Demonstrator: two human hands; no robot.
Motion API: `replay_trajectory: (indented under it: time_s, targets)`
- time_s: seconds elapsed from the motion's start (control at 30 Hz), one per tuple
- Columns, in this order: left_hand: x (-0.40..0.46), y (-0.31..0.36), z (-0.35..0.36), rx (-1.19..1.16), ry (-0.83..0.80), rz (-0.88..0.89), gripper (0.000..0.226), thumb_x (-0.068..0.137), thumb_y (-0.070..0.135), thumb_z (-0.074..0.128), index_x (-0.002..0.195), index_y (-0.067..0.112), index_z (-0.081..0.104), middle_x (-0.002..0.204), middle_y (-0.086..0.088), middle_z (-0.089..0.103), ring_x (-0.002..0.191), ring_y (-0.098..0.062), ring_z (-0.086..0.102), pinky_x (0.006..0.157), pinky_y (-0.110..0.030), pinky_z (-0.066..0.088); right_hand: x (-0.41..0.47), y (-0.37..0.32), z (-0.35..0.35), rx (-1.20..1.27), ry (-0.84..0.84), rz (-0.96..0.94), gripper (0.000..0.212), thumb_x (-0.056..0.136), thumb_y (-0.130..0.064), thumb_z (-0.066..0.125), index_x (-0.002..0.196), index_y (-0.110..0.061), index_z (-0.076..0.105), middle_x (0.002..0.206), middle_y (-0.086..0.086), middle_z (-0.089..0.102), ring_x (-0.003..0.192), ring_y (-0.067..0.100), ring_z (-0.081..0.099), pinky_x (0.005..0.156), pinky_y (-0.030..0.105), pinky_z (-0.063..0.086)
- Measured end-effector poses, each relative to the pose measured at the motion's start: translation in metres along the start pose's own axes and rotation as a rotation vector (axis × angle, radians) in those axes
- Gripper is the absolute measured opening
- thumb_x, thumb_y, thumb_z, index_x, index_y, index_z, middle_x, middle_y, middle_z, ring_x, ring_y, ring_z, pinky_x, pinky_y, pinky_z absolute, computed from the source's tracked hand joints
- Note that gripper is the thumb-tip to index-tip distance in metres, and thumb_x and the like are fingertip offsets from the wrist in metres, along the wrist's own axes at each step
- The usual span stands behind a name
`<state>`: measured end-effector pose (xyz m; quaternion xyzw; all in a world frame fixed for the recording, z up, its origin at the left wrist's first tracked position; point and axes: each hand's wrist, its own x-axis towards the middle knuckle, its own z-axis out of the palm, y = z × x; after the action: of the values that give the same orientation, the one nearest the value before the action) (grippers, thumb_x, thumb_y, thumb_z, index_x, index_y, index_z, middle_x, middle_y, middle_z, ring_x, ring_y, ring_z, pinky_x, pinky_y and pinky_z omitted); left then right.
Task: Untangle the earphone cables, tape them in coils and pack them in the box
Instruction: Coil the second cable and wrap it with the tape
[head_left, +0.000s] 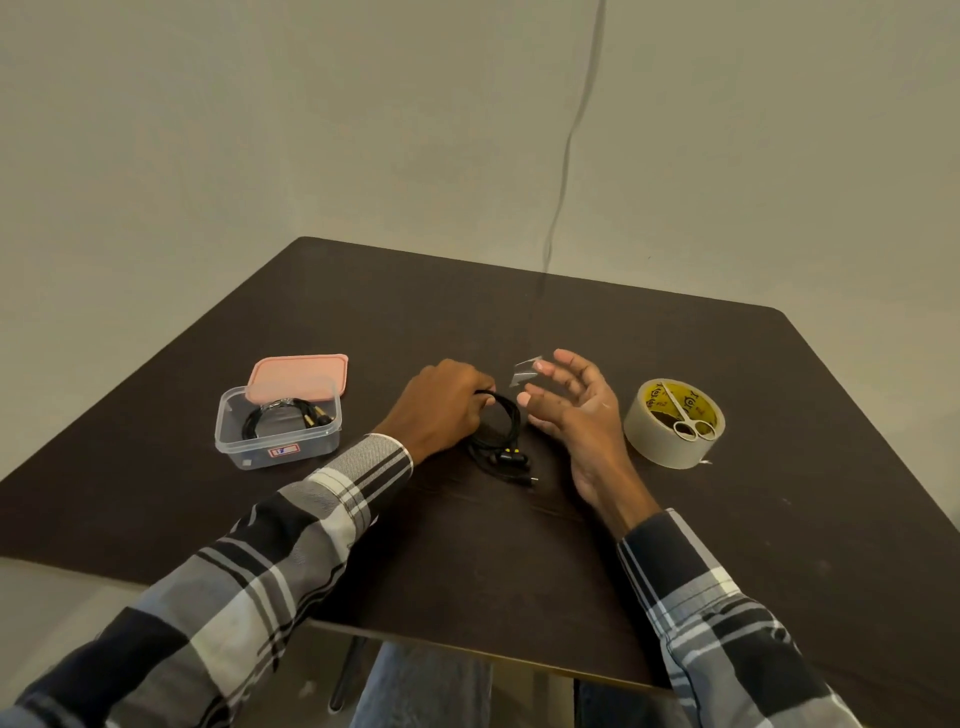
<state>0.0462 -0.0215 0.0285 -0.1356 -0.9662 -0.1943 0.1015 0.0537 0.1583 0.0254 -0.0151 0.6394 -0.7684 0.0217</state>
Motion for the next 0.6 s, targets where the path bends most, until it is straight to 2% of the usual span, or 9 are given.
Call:
replay_trajectory:
  time_s: [0.1,0.2,0.4,0.5,0.6]
  targets:
    - [0.002,0.004,-0.011,-0.026,0.061,0.065,0.018,0.097,0.021,0.055,0.089,0.014,0.069,0.078,0.0,0.06,0.073,-0.019,0.056,0.06,-0.027,0.034,0.001,-0.004,0.004,0.022,-0.021,-0.009,0.075,0.077,0.004,0.08,0.139,-0.023,0.046,0.128,-0.004,0.065,0.103,0.018,0.072,0.086,0.041,0.061]
    - [0.006,0.007,-0.024,-0.057,0.146,0.148,0.017,0.097,0.02,0.055,0.093,0.015,0.071,0.078,-0.002,0.061,0.07,-0.017,0.055,0.06,-0.03,0.04,0.003,-0.012,0.009,0.0,-0.032,-0.05,0.077,0.077,0.004,0.08,0.14,-0.022,0.045,0.129,-0.003,0.064,0.095,0.016,0.074,0.09,0.048,0.058]
    - [0.017,0.014,-0.053,-0.22,0.283,0.209,0.012,0.093,0.018,0.061,0.094,0.019,0.073,0.075,0.006,0.06,0.069,-0.01,0.053,0.064,-0.031,0.044,0.007,-0.042,0.011,-0.019,-0.036,-0.183,0.077,0.076,0.007,0.079,0.141,-0.02,0.045,0.125,0.002,0.064,0.082,0.015,0.073,0.075,0.035,0.059]
    - [0.019,0.018,-0.066,-0.346,0.292,0.186,0.013,0.092,0.019,0.065,0.099,0.02,0.075,0.079,0.003,0.064,0.075,-0.013,0.059,0.071,-0.03,0.047,0.007,-0.056,0.011,-0.028,-0.05,-0.258,0.078,0.077,0.007,0.079,0.141,-0.019,0.043,0.123,0.005,0.064,0.079,0.02,0.072,0.063,0.027,0.056]
    - [0.02,0.024,-0.079,-0.495,0.301,0.137,0.014,0.092,0.018,0.066,0.101,0.019,0.076,0.078,0.007,0.064,0.076,-0.014,0.062,0.072,-0.028,0.048,0.007,-0.069,0.013,-0.026,-0.043,-0.336,0.077,0.077,0.008,0.078,0.139,-0.021,0.044,0.12,0.006,0.064,0.077,0.018,0.071,0.065,0.027,0.057]
